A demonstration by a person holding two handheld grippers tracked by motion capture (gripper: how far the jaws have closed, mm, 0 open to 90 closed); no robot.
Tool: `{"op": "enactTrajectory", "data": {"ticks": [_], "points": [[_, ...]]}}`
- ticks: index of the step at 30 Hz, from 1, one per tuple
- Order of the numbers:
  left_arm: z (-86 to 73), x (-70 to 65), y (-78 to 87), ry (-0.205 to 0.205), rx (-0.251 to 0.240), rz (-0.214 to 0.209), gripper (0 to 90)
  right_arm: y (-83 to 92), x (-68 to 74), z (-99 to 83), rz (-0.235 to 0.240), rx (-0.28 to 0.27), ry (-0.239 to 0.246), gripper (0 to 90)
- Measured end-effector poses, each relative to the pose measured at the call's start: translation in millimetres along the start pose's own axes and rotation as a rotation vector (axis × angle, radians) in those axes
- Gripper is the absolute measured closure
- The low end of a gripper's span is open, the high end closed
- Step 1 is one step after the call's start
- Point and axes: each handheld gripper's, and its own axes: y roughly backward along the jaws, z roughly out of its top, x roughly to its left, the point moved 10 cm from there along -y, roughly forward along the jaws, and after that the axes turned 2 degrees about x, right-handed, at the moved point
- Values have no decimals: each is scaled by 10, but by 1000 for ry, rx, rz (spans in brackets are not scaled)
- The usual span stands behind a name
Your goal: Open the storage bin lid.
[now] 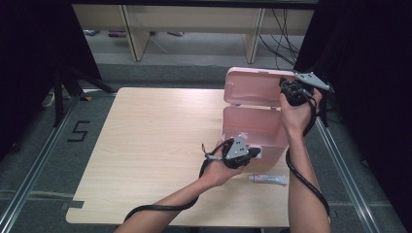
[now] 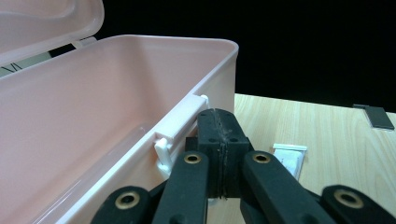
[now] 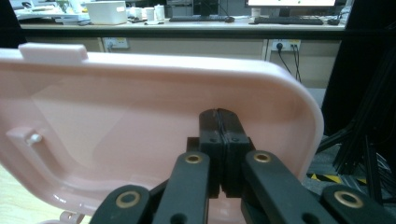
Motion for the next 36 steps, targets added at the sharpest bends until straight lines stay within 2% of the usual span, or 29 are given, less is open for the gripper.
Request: {"op": "enactTrajectory", "data": {"ticks": [2, 3, 6, 11, 13, 14, 16, 17, 18, 19, 22, 24, 26, 27, 29, 30, 31, 32, 34, 35, 36], "points": [[1, 0, -3, 3, 1, 0, 892, 11, 9, -26, 1, 12, -17, 900], [1, -1, -3, 3, 1, 0, 892, 14, 3, -32, -2, 11, -5, 900], [0, -2, -5, 2, -1, 0, 892, 37, 29, -69, 4, 13, -12, 900], [0, -2, -4, 4, 1, -1, 892, 89, 62, -136, 17, 31, 11, 900], [0, -2, -3, 4, 0, -1, 892, 121, 69, -161, 12, 39, 0, 900], [-1, -1, -3, 5, 1, 1, 892, 132, 58, -172, 12, 38, 17, 900], [0, -2, -3, 6, 1, 1, 892, 163, 69, -209, 23, 48, 15, 899], [-1, -2, -3, 9, 1, 3, 892, 177, 59, -220, 21, 49, 29, 899], [0, -1, -4, 4, 1, 0, 892, 196, 66, -239, 22, 55, 13, 898], [0, -1, -4, 8, 1, 2, 892, 213, 55, -259, 26, 62, 25, 897], [0, -2, -4, 4, 1, 0, 892, 270, 58, -333, 34, 91, 8, 895], [0, -3, -4, 5, 2, 0, 892, 300, 47, -394, 37, 102, 36, 893], [-1, -1, -4, 8, 3, 3, 892, 348, 65, -460, 45, 124, 19, 890], [1, -1, -4, 5, 3, 1, 892, 363, 62, -484, 57, 125, 37, 889], [3, -2, -6, 7, 1, 3, 891, 420, 88, -555, 60, 148, 18, 886], [1, -2, -5, 11, 2, 6, 891, 453, 81, -601, 65, 154, 32, 884], [0, -3, -3, 9, 4, 4, 891, 482, 91, -632, 70, 164, 20, 883], [1, -4, -5, 8, 3, 3, 891, 507, 71, -666, 70, 158, 40, 881], [1, -2, -4, 7, 4, 2, 891, 579, 84, -725, 77, 165, 19, 875], [1, -3, -4, 6, 4, 1, 891, 619, 70, -752, 79, 156, 39, 869], [2, -4, -5, 7, 3, 1, 891, 655, 74, -773, 79, 163, 34, 861]]}}
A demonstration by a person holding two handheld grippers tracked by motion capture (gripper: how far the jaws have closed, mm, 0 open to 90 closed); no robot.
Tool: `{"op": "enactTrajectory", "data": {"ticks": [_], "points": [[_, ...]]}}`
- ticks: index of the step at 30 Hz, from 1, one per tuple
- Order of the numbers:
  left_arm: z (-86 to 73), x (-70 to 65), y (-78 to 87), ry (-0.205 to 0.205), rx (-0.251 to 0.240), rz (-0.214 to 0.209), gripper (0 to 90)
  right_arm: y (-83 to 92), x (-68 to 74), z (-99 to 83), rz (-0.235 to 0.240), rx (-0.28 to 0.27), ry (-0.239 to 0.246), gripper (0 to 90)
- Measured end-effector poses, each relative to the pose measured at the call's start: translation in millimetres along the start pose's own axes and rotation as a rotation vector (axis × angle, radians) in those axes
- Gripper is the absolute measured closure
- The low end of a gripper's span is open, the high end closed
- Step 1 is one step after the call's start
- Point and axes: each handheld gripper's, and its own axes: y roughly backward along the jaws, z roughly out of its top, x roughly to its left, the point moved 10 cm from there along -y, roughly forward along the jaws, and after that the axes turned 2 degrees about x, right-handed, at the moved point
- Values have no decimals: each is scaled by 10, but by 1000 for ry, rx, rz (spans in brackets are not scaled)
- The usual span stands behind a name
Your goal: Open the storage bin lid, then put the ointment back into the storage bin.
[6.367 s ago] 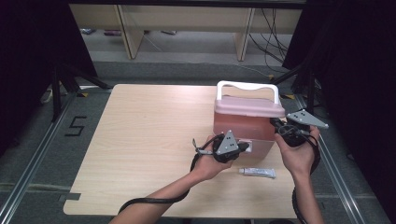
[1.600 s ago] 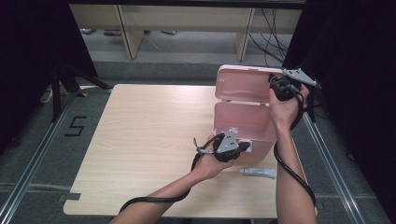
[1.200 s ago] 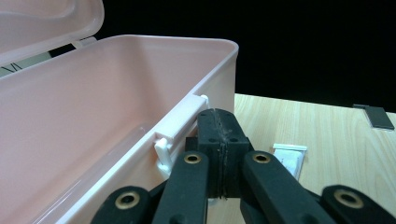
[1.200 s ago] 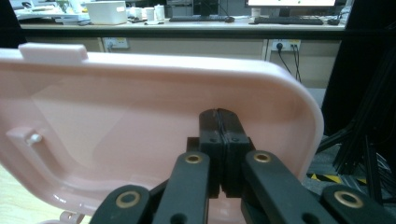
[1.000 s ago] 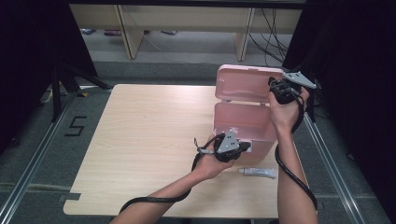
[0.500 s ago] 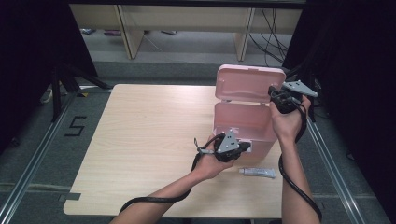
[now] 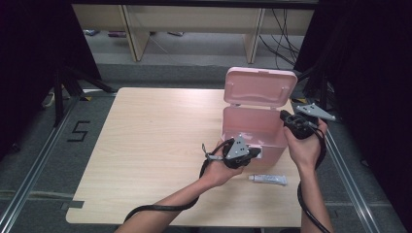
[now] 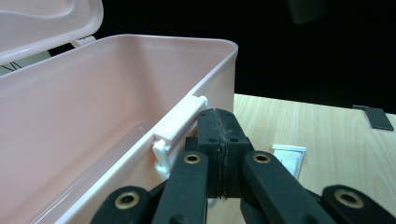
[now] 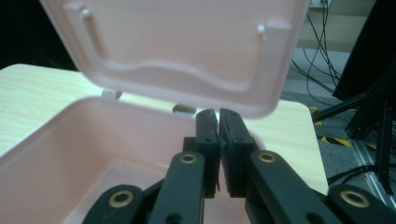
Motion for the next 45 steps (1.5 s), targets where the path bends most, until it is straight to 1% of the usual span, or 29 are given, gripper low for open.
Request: {"op": "enactTrajectory", "data": {"ticks": [1, 2, 3, 4, 5, 6, 7, 8, 14, 16, 17, 19, 22, 23, 24, 26, 29, 30, 31, 32, 33, 34, 35, 36, 37, 38, 40, 41, 45], "points": [[3, 0, -3, 2, -3, -1, 890, 30, 4, -44, 2, 9, 13, 850], [4, 3, -3, 0, -3, -2, 890, 67, 39, -90, 10, 16, -16, 841], [3, 3, -2, 1, -2, -1, 890, 96, 23, -117, 12, 7, 16, 834], [3, -1, -2, 2, -2, -1, 890, 142, 28, -169, 12, 10, 12, 827], [1, -1, -2, 5, 1, 4, 889, 172, 60, -211, 24, 19, -16, 817], [2, 0, -2, 3, 2, 3, 889, 204, 38, -262, 16, 13, 22, 804], [7, 2, -4, 1, 0, -1, 889, 238, 54, -302, 24, 27, 15, 793], [7, 2, -4, 7, 0, 1, 887, 284, 39, -364, 9, 36, 36, 784], [19, 7, 11, 6, -2, 2, 859, 441, 62, -555, 18, 25, 12, 747], [31, 11, 26, -4, -5, 3, 847, 472, 45, -586, 4, 24, 24, 745], [42, 1, 34, 7, -14, 3, 845, 484, 82, -604, 12, 31, -16, 744], [83, -17, 81, 1, -28, -2, 843, 512, 46, -594, 5, 24, 36, 743], [121, -36, 121, 0, -37, -3, 836, 526, 85, -574, 17, 26, 11, 743], [133, -37, 134, -2, -37, -3, 835, 523, 77, -567, 17, 24, 27, 743], [143, -41, 145, -5, -38, -5, 833, 526, 105, -567, 19, 29, -1, 743], [175, -54, 189, -4, -45, -6, 830, 524, 90, -541, 23, 11, 41, 743], [209, -57, 269, 3, -56, -4, 818, 535, 95, -551, 19, 21, 38, 744], [211, -46, 296, -3, -53, -3, 813, 540, 109, -561, 25, 24, 18, 744], [220, -31, 339, 6, -60, 5, 809, 542, 87, -563, 15, 20, 36, 743], [225, -16, 374, 10, -62, 10, 804, 554, 120, -577, 27, 23, -7, 743], [230, -4, 400, 9, -64, 13, 800, 556, 97, -580, 24, 23, 18, 743], [233, 16, 441, 14, -66, 22, 794, 568, 118, -597, 21, 34, -17, 743], [236, 31, 472, 17, -68, 26, 787, 560, 100, -598, 25, 24, 13, 743], [235, 49, 501, 20, -69, 32, 778, 568, 109, -609, 32, 31, 9, 742], [233, 65, 528, 25, -69, 37, 773, 571, 126, -629, 28, 39, -19, 742], [228, 78, 552, 28, -67, 40, 767, 560, 97, -631, 21, 33, 17, 742], [218, 102, 595, 33, -67, 48, 756, 581, 134, -652, 29, 46, -3, 742], [215, 107, 606, 38, -68, 49, 749, 577, 122, -647, 23, 39, 22, 742], [182, 153, 658, 44, -64, 59, 707, 584, 168, -671, 55, 58, 26, 745]]}}
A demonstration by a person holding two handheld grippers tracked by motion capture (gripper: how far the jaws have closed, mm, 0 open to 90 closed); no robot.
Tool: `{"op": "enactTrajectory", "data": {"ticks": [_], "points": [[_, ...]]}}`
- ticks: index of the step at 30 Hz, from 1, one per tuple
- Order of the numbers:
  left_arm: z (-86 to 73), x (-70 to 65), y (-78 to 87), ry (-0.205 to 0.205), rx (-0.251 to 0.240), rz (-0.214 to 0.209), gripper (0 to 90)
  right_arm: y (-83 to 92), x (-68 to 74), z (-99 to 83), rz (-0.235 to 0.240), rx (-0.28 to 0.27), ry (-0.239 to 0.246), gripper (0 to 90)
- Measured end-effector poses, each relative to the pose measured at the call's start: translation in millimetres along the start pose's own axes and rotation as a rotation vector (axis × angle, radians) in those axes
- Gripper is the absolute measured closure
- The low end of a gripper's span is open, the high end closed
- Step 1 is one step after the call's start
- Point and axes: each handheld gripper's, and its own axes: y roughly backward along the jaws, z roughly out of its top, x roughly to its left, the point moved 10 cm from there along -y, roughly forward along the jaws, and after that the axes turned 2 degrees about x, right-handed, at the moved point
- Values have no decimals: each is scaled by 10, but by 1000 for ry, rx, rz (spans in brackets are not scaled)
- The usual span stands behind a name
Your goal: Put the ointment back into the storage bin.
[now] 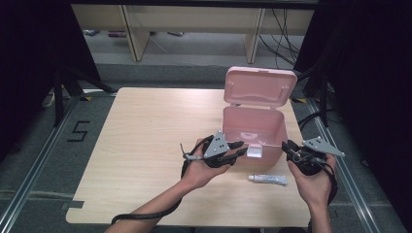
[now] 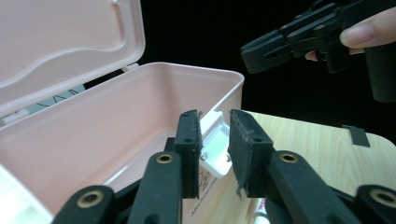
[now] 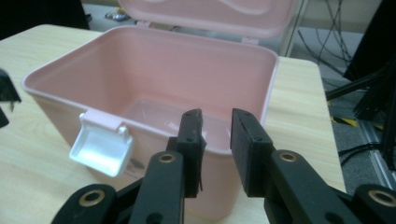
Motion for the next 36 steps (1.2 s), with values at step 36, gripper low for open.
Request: {"op": "enactTrajectory", "data": {"ticks": [36], "points": [[-110, 281, 300, 49, 37, 66, 483, -61, 173, -693, 357, 525, 510, 612]]}}
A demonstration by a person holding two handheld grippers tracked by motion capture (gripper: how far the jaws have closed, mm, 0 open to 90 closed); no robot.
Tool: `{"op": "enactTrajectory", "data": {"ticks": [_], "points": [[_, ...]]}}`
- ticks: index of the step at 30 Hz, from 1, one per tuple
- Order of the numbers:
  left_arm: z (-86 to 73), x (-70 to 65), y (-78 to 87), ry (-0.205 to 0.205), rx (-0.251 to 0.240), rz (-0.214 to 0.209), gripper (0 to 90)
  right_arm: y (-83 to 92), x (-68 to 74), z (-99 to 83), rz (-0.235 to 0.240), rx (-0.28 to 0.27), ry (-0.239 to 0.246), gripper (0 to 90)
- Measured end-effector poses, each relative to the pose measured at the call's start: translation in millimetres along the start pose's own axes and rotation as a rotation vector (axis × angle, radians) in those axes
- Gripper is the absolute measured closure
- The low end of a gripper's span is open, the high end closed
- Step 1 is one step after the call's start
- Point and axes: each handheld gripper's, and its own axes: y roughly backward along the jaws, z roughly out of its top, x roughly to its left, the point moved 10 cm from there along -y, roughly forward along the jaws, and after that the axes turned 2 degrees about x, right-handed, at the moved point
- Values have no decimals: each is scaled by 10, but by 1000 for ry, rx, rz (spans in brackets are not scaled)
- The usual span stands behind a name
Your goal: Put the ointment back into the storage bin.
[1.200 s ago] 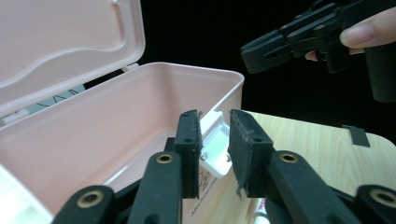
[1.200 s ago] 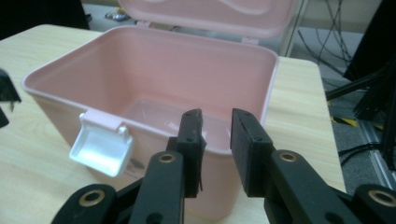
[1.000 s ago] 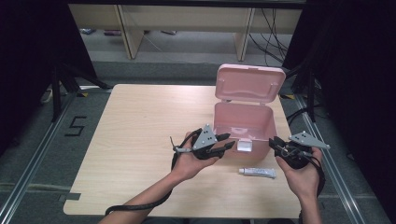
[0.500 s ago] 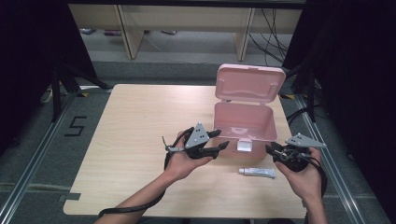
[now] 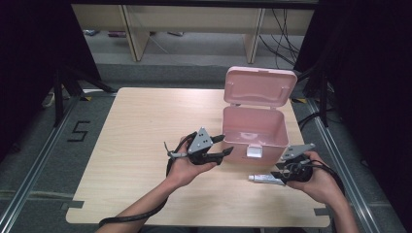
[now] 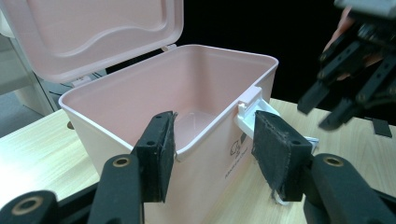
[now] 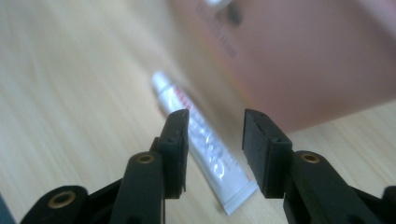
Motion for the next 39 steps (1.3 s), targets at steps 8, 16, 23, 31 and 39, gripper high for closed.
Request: {"op": "enactTrajectory", "data": {"ticks": [8, 16, 23, 31, 39], "points": [[-28, 32, 33, -1, 5, 5, 483, -228, -20, -112, 88, 248, 208, 592], [-54, 93, 73, 8, 6, 19, 482, -438, -86, -87, 103, 373, 414, 577], [-62, 105, 88, 10, 8, 21, 481, -515, -21, -66, 126, 418, 424, 586], [-73, 113, 84, 8, 10, 22, 481, -553, -1, -96, 155, 458, 444, 601], [-84, 115, 87, 13, 11, 23, 480, -600, -18, -91, 173, 466, 489, 630]]}}
